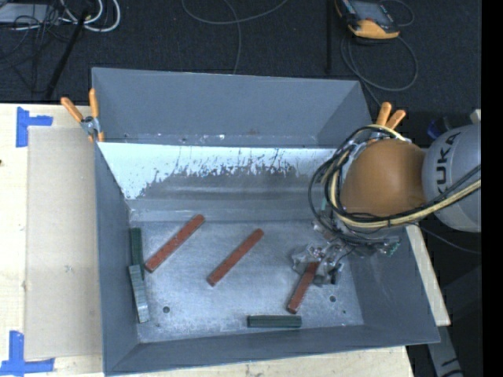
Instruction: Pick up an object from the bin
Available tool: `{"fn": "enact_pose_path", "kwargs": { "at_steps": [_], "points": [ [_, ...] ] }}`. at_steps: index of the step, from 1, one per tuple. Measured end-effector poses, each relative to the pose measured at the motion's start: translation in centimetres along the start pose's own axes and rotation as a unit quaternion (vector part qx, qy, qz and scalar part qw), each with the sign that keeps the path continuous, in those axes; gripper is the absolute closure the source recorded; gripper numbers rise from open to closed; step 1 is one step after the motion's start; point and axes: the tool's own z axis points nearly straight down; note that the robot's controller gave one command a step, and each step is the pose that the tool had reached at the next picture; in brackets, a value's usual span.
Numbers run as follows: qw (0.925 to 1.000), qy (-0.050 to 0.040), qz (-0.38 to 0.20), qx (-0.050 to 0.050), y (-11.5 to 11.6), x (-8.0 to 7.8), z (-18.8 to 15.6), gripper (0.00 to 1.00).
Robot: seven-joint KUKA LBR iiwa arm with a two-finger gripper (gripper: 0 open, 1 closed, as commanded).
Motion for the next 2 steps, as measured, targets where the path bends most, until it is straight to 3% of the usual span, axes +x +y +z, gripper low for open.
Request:
{"fn": "enact_pose_path", "kwargs": {
  "at_steps": [1,2],
  "points": [
    [0.9998,-0.0019,0.019,0.004,-1.2,-1.3,-12.2,1.00],
    [0.9834,-0.0007,-0.181,0.003,-4.9,-2.3,-19.3,1.00]
  ]
}}
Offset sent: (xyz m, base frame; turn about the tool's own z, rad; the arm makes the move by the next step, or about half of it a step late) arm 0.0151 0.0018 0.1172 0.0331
